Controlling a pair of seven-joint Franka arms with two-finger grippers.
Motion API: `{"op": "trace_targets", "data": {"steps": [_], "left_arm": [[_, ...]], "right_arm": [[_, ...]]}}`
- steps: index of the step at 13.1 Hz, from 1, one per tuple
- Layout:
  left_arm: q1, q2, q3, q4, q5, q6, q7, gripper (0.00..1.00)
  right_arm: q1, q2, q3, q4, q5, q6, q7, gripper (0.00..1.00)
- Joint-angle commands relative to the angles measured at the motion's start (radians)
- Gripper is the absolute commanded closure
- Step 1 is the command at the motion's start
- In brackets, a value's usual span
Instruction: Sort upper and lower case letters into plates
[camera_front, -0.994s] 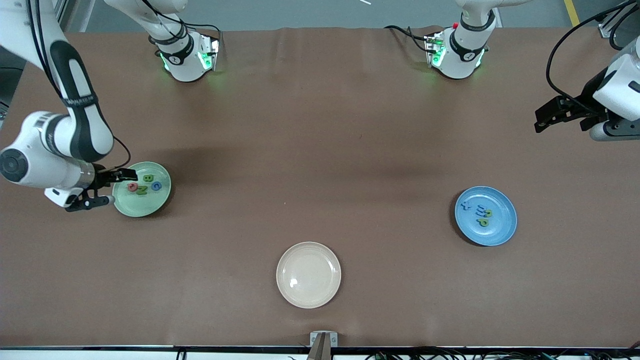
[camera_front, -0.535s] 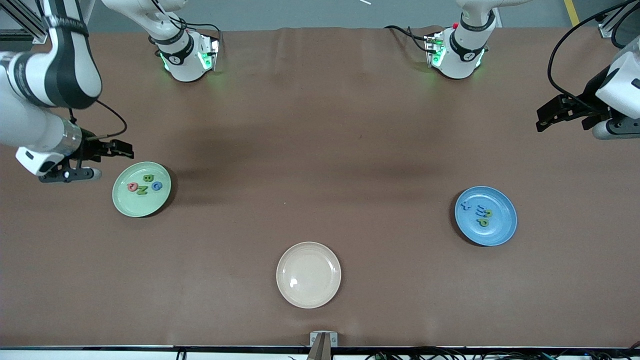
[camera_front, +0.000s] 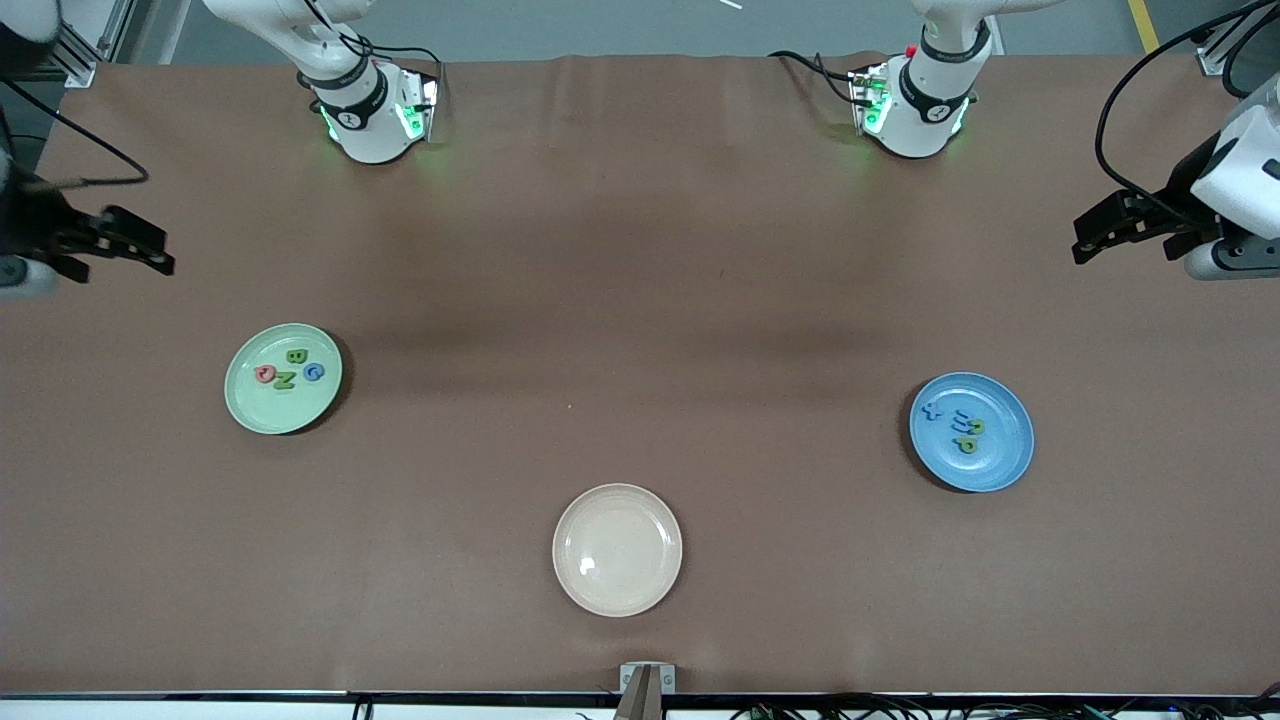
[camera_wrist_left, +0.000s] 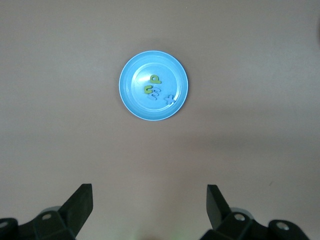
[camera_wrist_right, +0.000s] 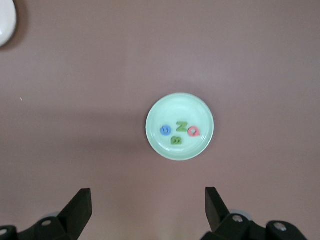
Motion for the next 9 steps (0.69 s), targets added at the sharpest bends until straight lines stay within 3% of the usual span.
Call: {"op": "trace_targets", "data": {"steps": [1,9], "left_arm": [[0.004,-0.019,-0.004,-0.031,-0.004,0.027,0.015,0.0],[0.004,-0.02,-0.044,0.028,-0.005,0.016,0.009,0.0]], "right_arm": [[-0.001,0.033,-0.006,0.104,-0.005,-0.019,0.005,0.0],[-0.006,0.036,-0.007,0.15,-0.002,-0.02,0.004,0.0]]}}
